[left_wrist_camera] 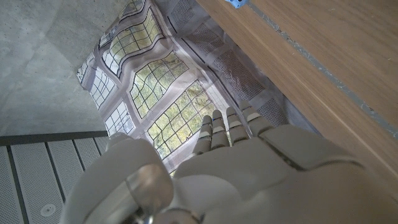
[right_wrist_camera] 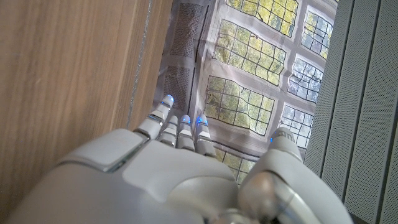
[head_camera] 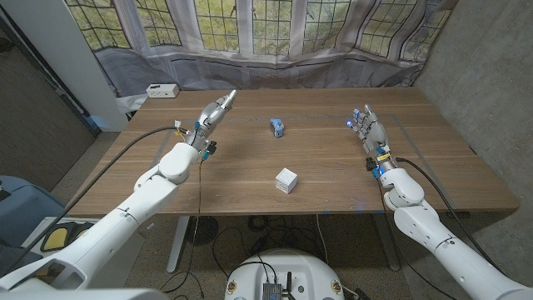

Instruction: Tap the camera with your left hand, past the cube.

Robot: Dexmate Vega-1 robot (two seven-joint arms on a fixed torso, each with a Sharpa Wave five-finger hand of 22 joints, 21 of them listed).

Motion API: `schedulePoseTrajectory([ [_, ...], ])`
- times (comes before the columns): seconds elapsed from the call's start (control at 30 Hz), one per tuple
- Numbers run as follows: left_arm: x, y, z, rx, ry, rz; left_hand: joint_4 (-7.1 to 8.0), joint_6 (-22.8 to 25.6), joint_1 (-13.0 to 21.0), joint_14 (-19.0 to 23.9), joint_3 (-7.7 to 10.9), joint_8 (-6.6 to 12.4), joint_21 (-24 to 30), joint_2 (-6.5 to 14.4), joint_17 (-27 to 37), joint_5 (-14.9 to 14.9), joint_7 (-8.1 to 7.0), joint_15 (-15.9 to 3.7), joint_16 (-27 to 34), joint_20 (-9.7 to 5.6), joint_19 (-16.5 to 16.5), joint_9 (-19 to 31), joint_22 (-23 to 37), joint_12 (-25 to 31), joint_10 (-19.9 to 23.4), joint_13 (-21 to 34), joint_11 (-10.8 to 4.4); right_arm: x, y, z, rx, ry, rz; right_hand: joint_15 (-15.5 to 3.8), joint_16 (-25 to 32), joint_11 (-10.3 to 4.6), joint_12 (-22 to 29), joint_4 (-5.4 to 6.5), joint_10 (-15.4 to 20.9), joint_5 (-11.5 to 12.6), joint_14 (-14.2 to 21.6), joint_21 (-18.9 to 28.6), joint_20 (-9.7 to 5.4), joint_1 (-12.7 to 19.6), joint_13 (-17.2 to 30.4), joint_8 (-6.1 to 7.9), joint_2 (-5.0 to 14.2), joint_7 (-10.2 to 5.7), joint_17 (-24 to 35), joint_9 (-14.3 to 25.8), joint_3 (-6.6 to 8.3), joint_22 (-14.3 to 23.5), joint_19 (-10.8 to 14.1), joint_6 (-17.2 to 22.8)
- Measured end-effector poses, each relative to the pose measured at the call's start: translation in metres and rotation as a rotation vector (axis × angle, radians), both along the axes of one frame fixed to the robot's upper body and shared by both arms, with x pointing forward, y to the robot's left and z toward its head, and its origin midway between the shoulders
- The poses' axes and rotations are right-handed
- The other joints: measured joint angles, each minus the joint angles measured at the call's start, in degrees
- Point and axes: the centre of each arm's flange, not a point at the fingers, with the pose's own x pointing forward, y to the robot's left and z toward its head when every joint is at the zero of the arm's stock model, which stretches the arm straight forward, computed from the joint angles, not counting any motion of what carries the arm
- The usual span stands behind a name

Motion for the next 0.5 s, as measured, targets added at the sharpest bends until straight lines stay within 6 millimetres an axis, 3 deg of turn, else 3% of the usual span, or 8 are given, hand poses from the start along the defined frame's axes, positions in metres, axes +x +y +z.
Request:
schedulePoseTrajectory([
  [0.5,0.011,0.006,-0.017,-0.082,0.045,-0.04,-0.14,0.0,0.0,0.6,-0.14,0.0,0.0,0.0,0.0,-0.2,0.45,0.59,0.0,0.89,0.5,0.0,0.0,0.0,0.5,0.0,0.5,0.003,0.0,-0.004,0.003,0.021,-0.001,0.0,0.0,0.0,0.0,0.0,0.0,0.0,0.0,0.0,0.22,0.0,0.0,0.0,0.0,0.0,0.0,0.0,0.0,0.0,-0.2,0.0],
])
